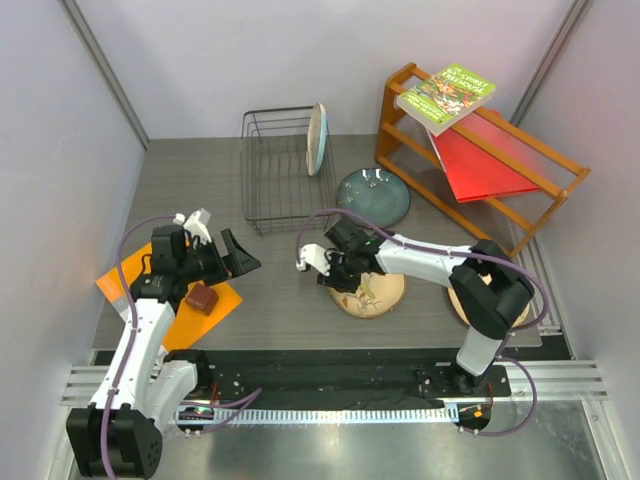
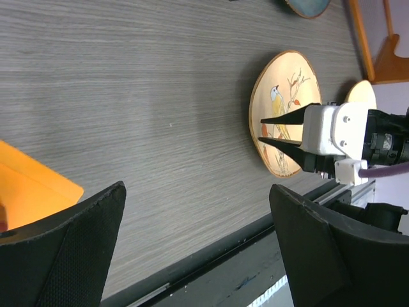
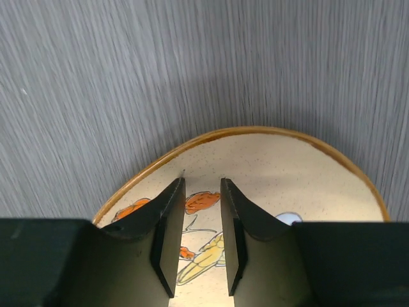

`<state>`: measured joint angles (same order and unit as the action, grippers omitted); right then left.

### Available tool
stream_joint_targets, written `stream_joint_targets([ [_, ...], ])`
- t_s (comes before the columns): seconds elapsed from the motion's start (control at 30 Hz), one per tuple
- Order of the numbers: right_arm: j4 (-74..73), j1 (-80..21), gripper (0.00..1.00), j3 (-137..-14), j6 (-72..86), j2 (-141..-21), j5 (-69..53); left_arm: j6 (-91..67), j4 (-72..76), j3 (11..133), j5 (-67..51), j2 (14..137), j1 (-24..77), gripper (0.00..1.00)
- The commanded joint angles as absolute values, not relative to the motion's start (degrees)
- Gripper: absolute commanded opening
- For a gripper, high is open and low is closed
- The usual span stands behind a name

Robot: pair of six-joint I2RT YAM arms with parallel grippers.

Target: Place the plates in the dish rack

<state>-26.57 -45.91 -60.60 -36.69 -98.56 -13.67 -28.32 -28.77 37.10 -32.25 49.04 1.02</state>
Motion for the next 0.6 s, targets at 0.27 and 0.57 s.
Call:
stream_joint_targets([
  [0.27, -21.54, -57.21, 0.36, -76.00, -29.72, -112.66, -20.48, -25.75, -38.32, 48.50, -25.23, 48.16, 0.18, 0.97],
  [0.57, -20.74, -52.93, 0.59, -81.05, -18.39, -106.28, -14.50, -29.52, -36.14, 46.77, -25.57, 49.83, -1.49, 0.95],
])
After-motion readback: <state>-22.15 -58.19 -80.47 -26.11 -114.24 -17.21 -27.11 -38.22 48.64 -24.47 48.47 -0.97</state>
